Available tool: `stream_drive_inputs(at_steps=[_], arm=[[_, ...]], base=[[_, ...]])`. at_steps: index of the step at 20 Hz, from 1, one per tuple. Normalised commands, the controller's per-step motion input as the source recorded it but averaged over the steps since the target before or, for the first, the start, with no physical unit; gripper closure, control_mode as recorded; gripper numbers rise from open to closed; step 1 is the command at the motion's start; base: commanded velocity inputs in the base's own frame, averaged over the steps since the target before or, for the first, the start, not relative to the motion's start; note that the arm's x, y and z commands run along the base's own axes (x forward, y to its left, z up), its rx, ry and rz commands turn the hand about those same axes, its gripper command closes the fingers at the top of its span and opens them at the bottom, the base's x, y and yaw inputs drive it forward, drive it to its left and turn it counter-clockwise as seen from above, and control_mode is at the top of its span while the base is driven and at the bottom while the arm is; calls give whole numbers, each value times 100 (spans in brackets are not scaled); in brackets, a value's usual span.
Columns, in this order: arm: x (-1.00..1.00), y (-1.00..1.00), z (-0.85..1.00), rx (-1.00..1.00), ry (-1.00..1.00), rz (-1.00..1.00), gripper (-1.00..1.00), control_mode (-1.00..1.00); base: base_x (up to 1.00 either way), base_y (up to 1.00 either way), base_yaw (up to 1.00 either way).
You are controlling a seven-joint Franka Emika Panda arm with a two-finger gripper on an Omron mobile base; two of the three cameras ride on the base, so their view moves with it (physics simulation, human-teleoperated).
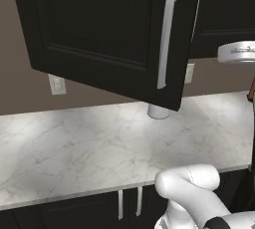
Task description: Move the bowls from the cabinet to the plates on the dining table.
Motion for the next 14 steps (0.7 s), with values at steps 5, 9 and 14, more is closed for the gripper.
stream_drive_inputs(at_steps=[5, 9, 14], arm=[[22, -20, -1, 44, 0, -19, -100, -100], [11, -29, -4, 46, 0, -11, -100, -100], [12, 6, -1, 29, 0, 0, -100, -100]], base=[[0, 0, 0], [0, 0, 0], [0, 0, 0]])
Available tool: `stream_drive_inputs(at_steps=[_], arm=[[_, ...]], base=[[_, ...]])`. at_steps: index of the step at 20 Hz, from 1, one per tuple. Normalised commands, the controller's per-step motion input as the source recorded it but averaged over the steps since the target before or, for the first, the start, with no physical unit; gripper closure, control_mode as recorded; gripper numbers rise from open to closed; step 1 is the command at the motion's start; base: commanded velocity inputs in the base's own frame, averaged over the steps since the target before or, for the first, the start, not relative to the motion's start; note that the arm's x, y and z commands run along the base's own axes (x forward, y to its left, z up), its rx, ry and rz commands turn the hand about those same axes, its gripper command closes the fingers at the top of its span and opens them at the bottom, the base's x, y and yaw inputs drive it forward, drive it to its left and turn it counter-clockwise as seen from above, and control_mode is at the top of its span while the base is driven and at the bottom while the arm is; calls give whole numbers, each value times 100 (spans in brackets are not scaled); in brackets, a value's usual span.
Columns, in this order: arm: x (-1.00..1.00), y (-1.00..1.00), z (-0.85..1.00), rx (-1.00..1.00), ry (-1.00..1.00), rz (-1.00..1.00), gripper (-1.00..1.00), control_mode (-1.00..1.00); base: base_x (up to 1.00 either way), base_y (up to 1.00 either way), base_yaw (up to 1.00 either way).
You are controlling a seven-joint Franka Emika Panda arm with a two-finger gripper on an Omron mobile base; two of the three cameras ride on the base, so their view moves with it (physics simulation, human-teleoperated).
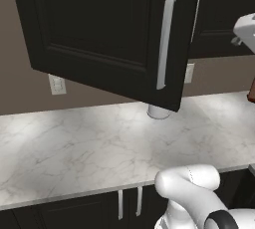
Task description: Move the bowls from the cabinet to the plates on the dining table.
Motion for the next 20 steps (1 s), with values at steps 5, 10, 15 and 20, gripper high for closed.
stream_drive_inputs(at_steps=[5, 10, 15, 20], arm=[[8, 24, -4, 24, 0, 0, -100, -100], [34, 18, -16, 22, 0, 0, -100, -100], [63, 10, -36, 20, -1, 0, -100, -100], [62, 16, -32, 20, 0, 3, -100, -100]], base=[[0, 0, 0], [0, 0, 0], [0, 0, 0], [0, 0, 0]])
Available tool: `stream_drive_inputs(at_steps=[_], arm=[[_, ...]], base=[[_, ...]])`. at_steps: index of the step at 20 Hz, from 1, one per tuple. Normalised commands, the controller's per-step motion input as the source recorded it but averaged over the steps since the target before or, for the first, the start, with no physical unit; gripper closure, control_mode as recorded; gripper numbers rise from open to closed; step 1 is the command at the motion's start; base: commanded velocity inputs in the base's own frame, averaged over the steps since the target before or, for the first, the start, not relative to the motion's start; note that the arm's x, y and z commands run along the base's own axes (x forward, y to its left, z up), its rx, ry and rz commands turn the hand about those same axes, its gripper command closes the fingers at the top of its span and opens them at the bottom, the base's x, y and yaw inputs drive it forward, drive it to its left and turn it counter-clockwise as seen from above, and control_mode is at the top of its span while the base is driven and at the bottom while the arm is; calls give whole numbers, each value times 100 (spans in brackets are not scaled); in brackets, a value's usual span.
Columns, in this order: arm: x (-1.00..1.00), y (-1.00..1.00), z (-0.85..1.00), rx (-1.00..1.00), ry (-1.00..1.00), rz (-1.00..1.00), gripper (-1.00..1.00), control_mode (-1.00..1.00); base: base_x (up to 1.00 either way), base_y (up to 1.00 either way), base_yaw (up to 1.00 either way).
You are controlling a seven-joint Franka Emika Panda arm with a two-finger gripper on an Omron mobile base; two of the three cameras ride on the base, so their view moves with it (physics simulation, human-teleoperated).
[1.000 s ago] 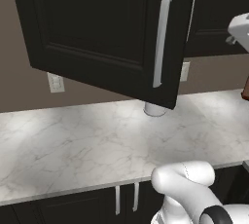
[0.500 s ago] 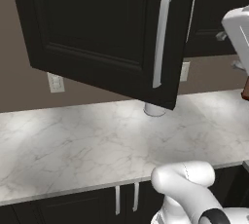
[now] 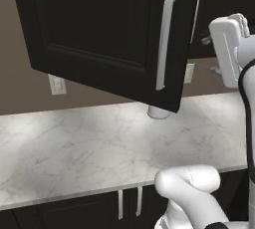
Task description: Move the bowls from the cabinet to the plates on the dining table.
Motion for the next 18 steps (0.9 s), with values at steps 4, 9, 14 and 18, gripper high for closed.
stream_drive_inputs(at_steps=[4, 9, 14, 18], arm=[[11, 10, -3, 11, 2, 19, -100, -100], [0, 1, 8, 3, 0, 16, -100, -100], [0, 25, 19, 2, 0, 22, -100, -100], [0, 57, 15, 1, 0, 25, -100, -100]], base=[[0, 0, 0], [0, 0, 0], [0, 0, 0], [0, 0, 0]])
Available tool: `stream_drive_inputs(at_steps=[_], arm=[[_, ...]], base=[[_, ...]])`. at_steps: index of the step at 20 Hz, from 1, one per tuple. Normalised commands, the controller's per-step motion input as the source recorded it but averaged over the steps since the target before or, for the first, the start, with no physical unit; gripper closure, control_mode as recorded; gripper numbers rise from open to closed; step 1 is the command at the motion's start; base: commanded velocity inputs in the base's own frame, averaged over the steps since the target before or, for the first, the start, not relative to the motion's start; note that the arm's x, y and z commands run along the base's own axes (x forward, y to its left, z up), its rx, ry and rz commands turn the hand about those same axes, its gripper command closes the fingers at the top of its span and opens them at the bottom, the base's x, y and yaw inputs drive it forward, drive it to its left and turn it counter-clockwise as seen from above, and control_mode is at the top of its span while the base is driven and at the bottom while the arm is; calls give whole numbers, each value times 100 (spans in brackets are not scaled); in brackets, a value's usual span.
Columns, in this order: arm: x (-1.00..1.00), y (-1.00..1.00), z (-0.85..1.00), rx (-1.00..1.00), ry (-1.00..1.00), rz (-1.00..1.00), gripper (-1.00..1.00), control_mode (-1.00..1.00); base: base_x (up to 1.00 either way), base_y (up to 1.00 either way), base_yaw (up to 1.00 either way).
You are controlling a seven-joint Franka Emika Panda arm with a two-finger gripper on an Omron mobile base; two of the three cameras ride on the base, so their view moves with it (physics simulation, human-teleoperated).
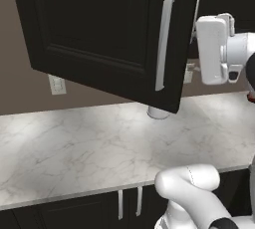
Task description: Move the bowls from the cabinet to the plates on the dining table.
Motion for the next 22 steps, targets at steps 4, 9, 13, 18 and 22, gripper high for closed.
stream_drive_inputs(at_steps=[4, 9, 13, 18, 22], arm=[[3, 42, 2, 2, 0, 30, -100, -100], [28, 8, 0, 6, 0, 35, -100, -100], [36, 0, 0, 6, 0, 30, -100, -100], [42, 10, 0, 7, 0, 22, -100, -100], [34, 34, 0, 2, 0, 6, -100, -100]], base=[[0, 0, 0], [0, 0, 0], [0, 0, 0], [0, 0, 0], [0, 0, 0]])
